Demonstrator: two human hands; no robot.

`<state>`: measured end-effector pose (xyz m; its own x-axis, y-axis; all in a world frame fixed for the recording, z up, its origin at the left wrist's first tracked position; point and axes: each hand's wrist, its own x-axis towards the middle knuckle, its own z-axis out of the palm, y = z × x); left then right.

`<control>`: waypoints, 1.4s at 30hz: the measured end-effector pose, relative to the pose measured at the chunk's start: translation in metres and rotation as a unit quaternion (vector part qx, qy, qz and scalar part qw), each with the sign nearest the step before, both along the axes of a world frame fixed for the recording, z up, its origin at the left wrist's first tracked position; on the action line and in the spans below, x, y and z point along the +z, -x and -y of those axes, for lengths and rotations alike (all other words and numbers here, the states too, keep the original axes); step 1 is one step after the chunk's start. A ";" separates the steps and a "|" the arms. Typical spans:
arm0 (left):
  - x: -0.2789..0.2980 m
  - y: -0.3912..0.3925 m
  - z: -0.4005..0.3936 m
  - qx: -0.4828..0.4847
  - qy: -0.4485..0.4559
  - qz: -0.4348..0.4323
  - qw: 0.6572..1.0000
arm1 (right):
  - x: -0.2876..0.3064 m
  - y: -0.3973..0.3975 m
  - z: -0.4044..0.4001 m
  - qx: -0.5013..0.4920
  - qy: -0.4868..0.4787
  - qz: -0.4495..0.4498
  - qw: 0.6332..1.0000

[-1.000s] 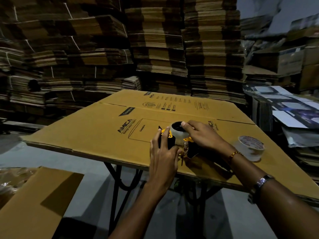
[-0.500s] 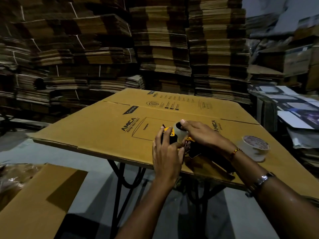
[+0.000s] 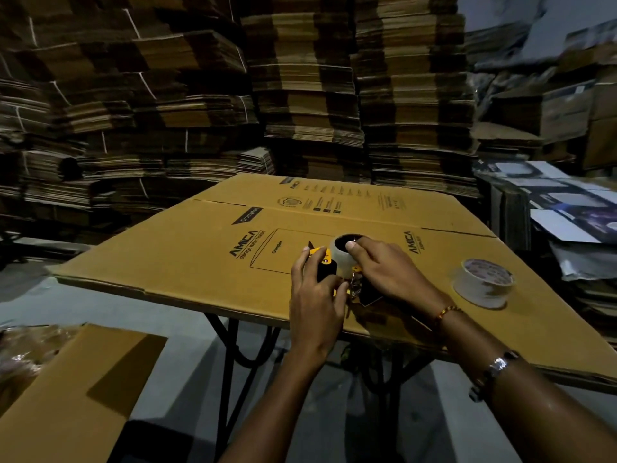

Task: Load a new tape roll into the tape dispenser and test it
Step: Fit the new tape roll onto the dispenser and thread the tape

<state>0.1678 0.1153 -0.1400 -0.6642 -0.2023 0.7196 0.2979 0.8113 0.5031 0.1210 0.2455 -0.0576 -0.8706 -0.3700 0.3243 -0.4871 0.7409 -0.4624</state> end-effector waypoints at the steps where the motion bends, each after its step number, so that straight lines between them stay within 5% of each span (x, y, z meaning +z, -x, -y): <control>1: -0.001 -0.001 0.001 0.006 -0.001 -0.003 1.000 | -0.001 -0.003 -0.002 -0.011 -0.043 -0.042 0.998; 4: -0.002 -0.001 0.004 0.017 0.005 -0.003 1.000 | -0.006 -0.017 -0.009 -0.050 -0.122 -0.102 0.986; 26: 0.002 -0.016 0.016 -0.005 -0.003 0.031 1.000 | -0.016 -0.020 -0.022 -0.017 -0.140 -0.021 0.990; 33: 0.011 -0.023 0.018 -0.025 0.106 -0.011 0.994 | -0.015 -0.020 -0.022 -0.018 -0.139 -0.018 0.990; 42: 0.001 -0.015 0.045 -0.023 0.019 0.058 0.998 | -0.018 -0.015 -0.026 0.000 -0.129 -0.027 0.991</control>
<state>0.1830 0.0699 -0.1391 -0.7511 -0.1442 0.6442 0.2764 0.8175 0.5052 0.1361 0.2711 -0.0760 -0.8547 -0.4467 0.2644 -0.5057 0.8314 -0.2303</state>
